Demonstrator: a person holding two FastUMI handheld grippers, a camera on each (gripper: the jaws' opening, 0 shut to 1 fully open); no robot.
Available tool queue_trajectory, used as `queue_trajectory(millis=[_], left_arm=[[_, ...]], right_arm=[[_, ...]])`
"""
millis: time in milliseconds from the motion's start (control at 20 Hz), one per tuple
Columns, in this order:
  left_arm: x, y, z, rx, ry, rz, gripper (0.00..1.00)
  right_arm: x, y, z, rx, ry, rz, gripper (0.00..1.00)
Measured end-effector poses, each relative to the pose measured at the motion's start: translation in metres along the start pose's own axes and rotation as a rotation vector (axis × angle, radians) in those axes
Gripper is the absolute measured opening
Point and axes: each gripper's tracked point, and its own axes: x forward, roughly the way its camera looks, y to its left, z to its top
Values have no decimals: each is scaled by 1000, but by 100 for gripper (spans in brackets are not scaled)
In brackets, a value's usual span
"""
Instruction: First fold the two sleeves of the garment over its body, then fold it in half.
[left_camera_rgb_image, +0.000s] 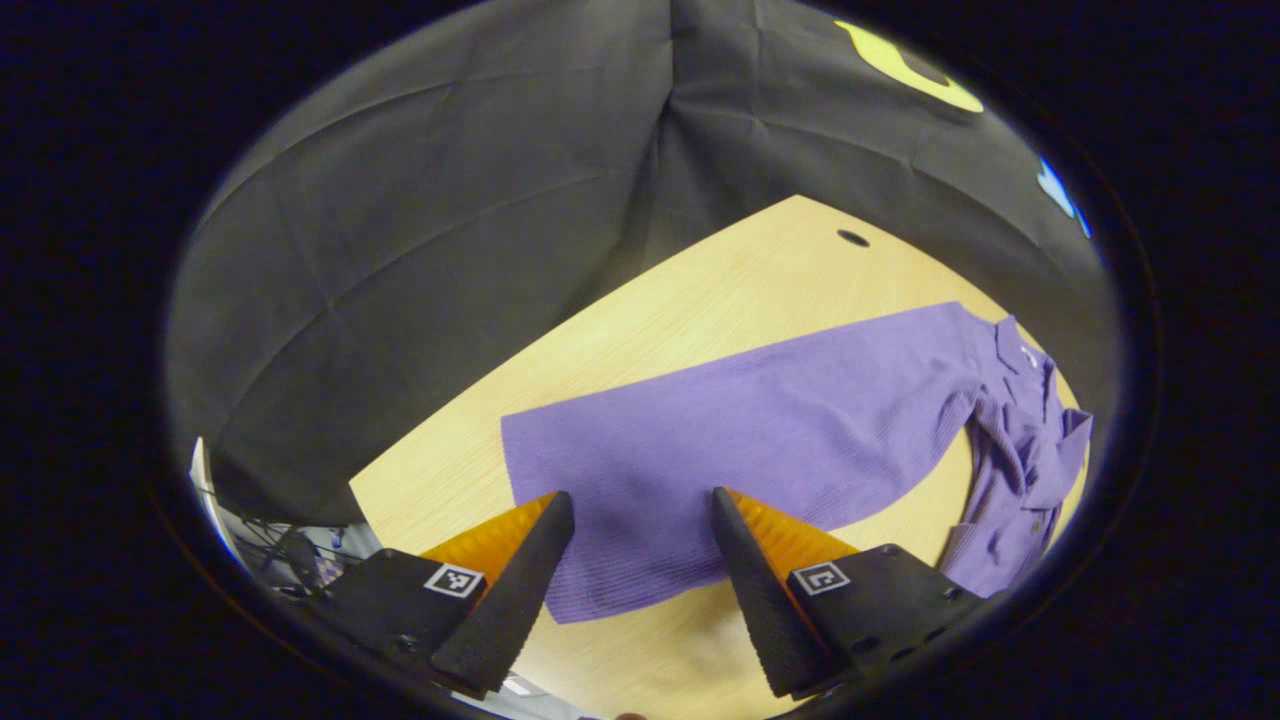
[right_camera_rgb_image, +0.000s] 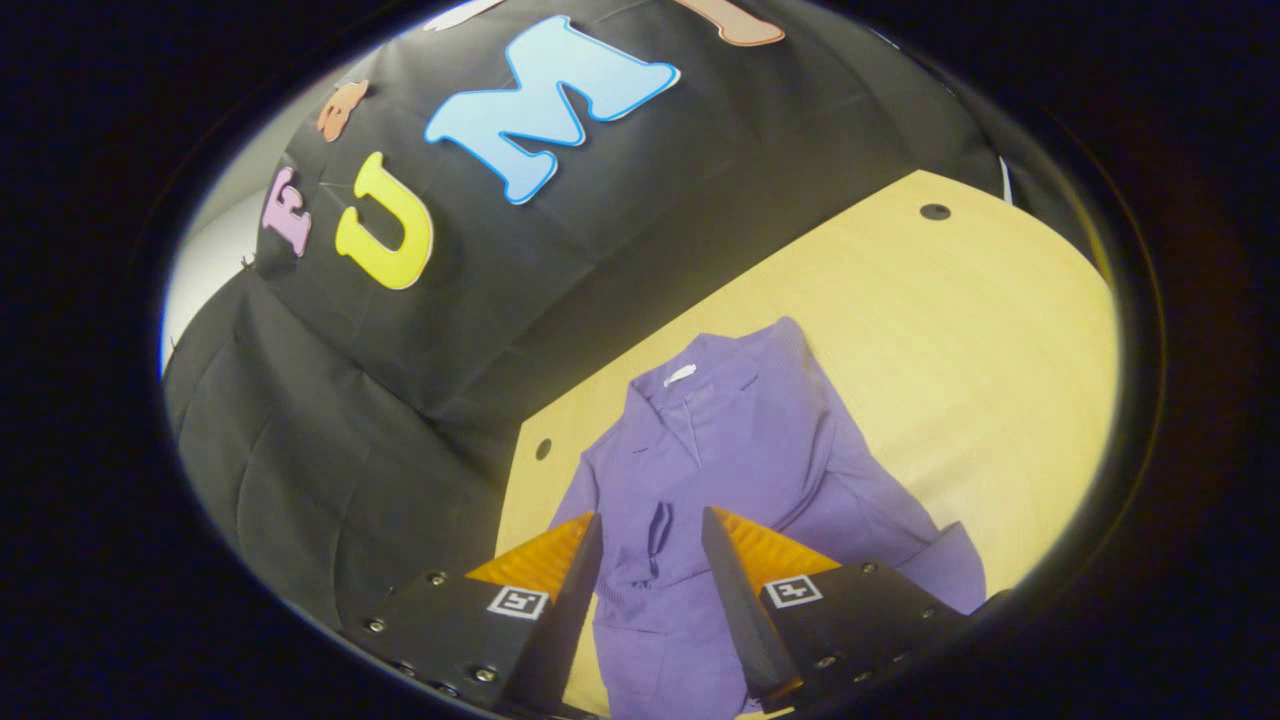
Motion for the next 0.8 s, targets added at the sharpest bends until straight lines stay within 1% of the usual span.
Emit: queue_trajectory(millis=[50,100,150,200,250,300,350,400,450,550,650,750,800], left_arm=[[4,-3,-1,1,2,9,94],[2,-5,0,-10,-1,16,96],[2,-2,1,-28,-8,25,94],[1,-2,4,-54,-21,36,95],[2,-2,3,-59,-24,43,94],[3,-5,4,-51,-32,41,93],[4,-8,3,-43,-25,36,86],[5,-11,4,-22,-29,35,84],[4,-17,4,-20,-28,17,76],[6,-23,7,-15,-37,9,67],[8,-21,7,-11,-34,16,51],[9,-23,9,-8,-34,2,49],[10,-19,9,-26,-38,21,49]], right_arm=[[0,-2,0,3,3,-4,53],[0,-4,-1,5,4,-8,53],[0,-6,0,6,4,-12,53],[0,-8,-1,10,5,-14,53],[0,-8,-2,16,7,-14,53],[0,-9,-4,22,10,-15,64],[-1,-11,-5,25,15,-18,64],[-1,-13,-6,26,19,-18,64],[-2,-14,-6,27,20,-21,64],[-3,-17,-4,36,21,-20,64],[-5,-20,-4,46,23,-19,64],[-7,-25,-1,54,22,-20,64],[-6,-27,0,60,21,-20,64]])
